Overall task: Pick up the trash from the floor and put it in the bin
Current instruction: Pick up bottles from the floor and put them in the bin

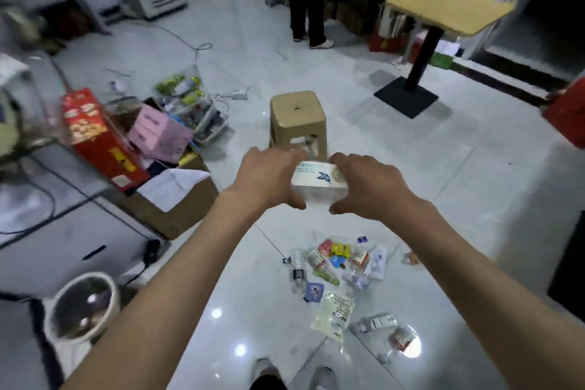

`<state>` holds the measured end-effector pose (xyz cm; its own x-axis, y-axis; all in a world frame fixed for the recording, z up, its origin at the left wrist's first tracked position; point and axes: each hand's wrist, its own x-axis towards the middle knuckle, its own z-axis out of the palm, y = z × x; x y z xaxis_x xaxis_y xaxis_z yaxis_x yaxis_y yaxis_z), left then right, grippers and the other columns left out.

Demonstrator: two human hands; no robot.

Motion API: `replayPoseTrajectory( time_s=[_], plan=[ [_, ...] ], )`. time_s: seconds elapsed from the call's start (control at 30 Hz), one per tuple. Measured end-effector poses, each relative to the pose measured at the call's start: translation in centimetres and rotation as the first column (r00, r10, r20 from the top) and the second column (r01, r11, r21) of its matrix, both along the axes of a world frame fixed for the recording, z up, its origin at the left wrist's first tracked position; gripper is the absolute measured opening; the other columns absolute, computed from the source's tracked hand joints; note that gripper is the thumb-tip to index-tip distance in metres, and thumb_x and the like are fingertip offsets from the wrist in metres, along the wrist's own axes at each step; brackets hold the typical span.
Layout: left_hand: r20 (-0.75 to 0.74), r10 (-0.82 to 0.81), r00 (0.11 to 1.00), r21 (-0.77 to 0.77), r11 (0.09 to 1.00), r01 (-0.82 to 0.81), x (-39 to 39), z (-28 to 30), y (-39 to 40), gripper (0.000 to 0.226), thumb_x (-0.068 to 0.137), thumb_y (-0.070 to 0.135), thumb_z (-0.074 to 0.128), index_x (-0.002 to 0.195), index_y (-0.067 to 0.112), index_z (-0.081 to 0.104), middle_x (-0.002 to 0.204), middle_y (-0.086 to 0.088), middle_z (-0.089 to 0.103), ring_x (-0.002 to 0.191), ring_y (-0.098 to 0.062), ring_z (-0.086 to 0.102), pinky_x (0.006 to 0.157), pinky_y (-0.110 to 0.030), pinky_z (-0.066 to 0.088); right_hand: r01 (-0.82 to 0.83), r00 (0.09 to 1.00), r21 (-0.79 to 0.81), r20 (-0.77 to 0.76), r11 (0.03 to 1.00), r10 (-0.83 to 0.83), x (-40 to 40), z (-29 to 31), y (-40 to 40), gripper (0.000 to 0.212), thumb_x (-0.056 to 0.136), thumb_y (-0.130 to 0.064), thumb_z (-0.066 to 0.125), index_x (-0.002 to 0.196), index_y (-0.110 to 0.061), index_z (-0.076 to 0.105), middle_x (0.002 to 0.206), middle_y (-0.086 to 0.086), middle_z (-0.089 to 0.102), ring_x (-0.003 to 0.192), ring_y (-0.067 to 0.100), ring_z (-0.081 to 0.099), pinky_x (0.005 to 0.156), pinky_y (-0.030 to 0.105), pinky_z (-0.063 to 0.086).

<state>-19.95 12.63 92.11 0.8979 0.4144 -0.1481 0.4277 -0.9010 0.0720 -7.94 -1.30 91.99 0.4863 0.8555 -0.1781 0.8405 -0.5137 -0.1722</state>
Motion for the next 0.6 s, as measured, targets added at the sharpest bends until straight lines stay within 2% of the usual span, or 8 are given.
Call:
replayPoseTrajectory(
  time_s=[0.1, 0.17, 0.33, 0.43, 0.6],
  plan=[
    [-0.006, 0.174, 0.985, 0.026, 0.984, -0.174, -8.5, 0.5, 4.7, 0.066, 0.062, 0.057, 0.078, 0.117, 0.034, 0.050, 0.104, 0.005, 0.065, 0.098, -0.021, 0.061, 0.072, -0.032, 0.034, -0.186, 0.982, 0.030, 0.020, 0.982, 0.186, -6.5, 0.5, 6.4, 0.077, 0.069, -0.043, 0.080, 0.134, -0.029, 0.042, 0.123, -0.004, 0.059, 0.111, 0.021, 0.056, 0.071, 0.030, 0.040],
    [0.016, 0.298, 0.954, 0.029, 0.954, -0.298, -15.0, 0.2, 7.7, 0.064, 0.062, 0.057, 0.076, 0.115, 0.034, 0.050, 0.104, 0.006, 0.065, 0.097, -0.019, 0.061, 0.072, -0.032, 0.037, -0.312, 0.950, 0.055, 0.019, 0.949, 0.311, -11.5, 0.4, 11.3, 0.074, 0.069, -0.042, 0.080, 0.132, -0.028, 0.044, 0.120, -0.002, 0.059, 0.109, 0.021, 0.056, 0.074, 0.032, 0.045],
    [-0.001, 0.569, 0.823, 0.026, 0.822, -0.568, -31.8, -1.1, 14.0, 0.067, 0.063, 0.057, 0.078, 0.119, 0.035, 0.050, 0.107, 0.008, 0.064, 0.100, -0.019, 0.061, 0.076, -0.033, 0.034, -0.557, 0.829, 0.026, -0.052, 0.830, 0.557, -26.2, -1.6, 22.9, 0.075, 0.071, -0.041, 0.080, 0.134, -0.029, 0.040, 0.126, -0.002, 0.055, 0.116, 0.021, 0.049, 0.074, 0.032, 0.040],
    [0.001, 0.685, 0.729, 0.032, 0.728, -0.685, -41.4, -2.6, 18.5, 0.069, 0.060, 0.060, 0.078, 0.118, 0.034, 0.050, 0.108, 0.007, 0.065, 0.099, -0.020, 0.062, 0.083, -0.035, 0.040, -0.663, 0.744, 0.043, -0.070, 0.747, 0.665, -35.5, -2.9, 29.7, 0.071, 0.074, -0.037, 0.077, 0.133, -0.024, 0.038, 0.128, 0.002, 0.052, 0.118, 0.023, 0.046, 0.073, 0.033, 0.038],
    [-0.028, 0.800, 0.599, 0.011, 0.599, -0.800, -54.6, -5.4, 24.5, 0.070, 0.060, 0.057, 0.079, 0.119, 0.033, 0.049, 0.109, 0.006, 0.065, 0.102, -0.020, 0.063, 0.085, -0.035, 0.039, -0.769, 0.631, -0.004, -0.175, 0.640, 0.756, -48.6, -5.9, 39.0, 0.067, 0.077, -0.034, 0.073, 0.133, -0.025, 0.038, 0.127, 0.001, 0.049, 0.120, 0.024, 0.042, 0.080, 0.036, 0.042]
  ],
)
